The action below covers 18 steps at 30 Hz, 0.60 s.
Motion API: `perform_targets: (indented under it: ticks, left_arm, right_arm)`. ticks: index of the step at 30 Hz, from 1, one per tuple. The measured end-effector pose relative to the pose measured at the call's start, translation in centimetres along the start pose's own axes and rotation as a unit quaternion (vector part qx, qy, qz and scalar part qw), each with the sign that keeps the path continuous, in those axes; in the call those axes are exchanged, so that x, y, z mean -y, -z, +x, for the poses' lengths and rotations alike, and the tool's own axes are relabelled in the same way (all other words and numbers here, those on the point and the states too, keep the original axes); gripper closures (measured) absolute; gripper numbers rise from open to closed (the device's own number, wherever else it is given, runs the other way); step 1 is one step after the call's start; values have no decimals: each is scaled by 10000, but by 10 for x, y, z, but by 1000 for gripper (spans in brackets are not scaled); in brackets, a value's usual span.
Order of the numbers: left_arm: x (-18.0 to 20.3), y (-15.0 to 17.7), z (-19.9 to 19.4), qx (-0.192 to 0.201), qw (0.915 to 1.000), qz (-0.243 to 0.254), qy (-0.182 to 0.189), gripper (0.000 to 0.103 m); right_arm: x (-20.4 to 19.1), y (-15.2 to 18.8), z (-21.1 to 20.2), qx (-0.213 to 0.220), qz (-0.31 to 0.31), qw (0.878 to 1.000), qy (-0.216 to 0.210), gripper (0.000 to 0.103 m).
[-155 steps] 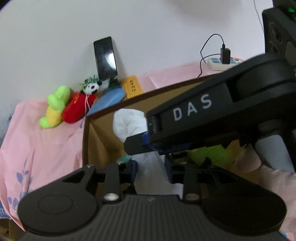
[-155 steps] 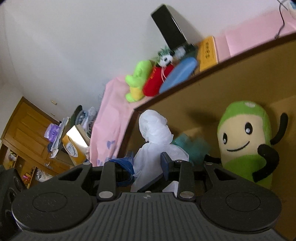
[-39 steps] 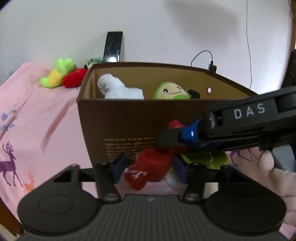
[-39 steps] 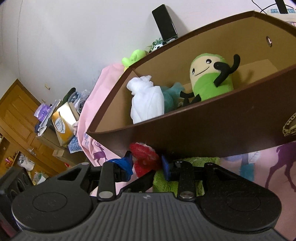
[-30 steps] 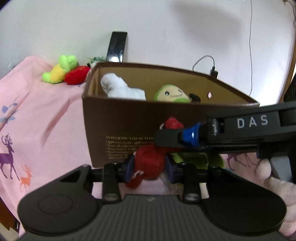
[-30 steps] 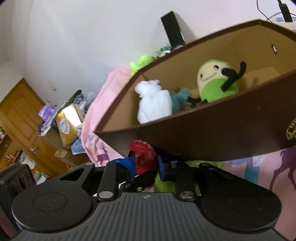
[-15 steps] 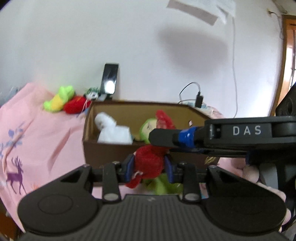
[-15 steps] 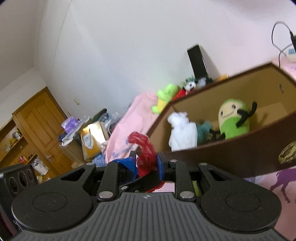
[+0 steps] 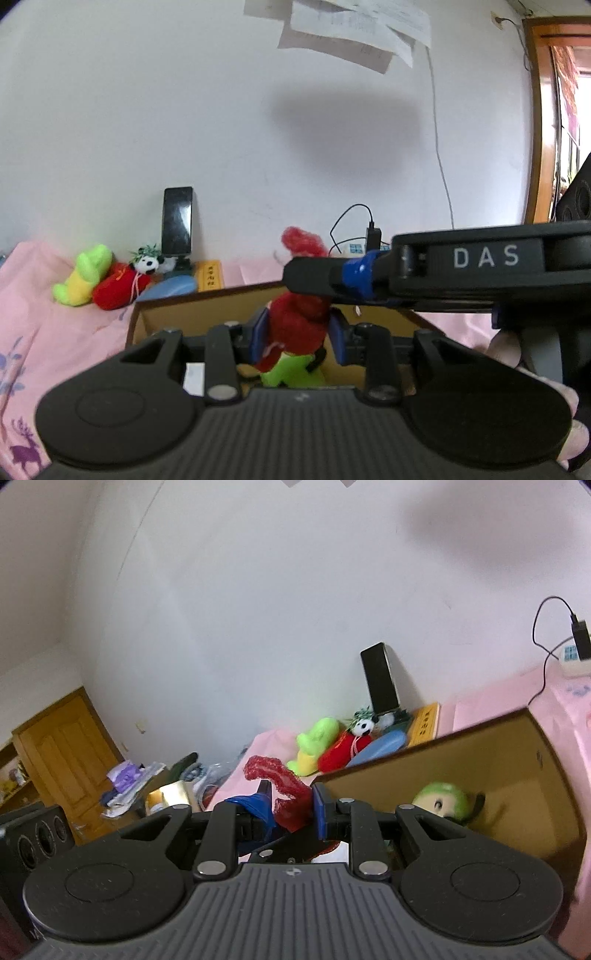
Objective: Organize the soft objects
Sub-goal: 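Lift the red plush with the right gripper and lower it into the box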
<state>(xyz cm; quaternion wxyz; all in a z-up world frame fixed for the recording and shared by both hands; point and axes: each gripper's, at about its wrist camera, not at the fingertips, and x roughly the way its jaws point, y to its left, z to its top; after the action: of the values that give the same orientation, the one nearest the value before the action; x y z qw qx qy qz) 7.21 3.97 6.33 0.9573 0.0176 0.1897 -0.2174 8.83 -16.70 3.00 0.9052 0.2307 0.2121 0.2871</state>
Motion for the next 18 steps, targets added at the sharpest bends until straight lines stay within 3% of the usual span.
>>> perform_targets:
  ticks: [5, 12, 16, 18]
  left_arm:
    - [-27, 3, 38, -418, 9966, -706, 84, 71]
    - [-49, 21, 80, -1332, 9838, -1172, -260, 71]
    - [-62, 30, 89, -1568, 9767, -1437, -281, 70]
    - [-65, 33, 91, -1553, 9770, -1409, -387, 59]
  right_arm:
    - [9, -13, 42, -619, -228, 9973, 329, 99]
    - [28, -1, 97, -1773, -167, 9817, 675, 99]
    - [35, 10, 110, -1989, -132, 9759, 889, 97]
    - [43, 11, 113, -2005, 142, 9756, 884, 93]
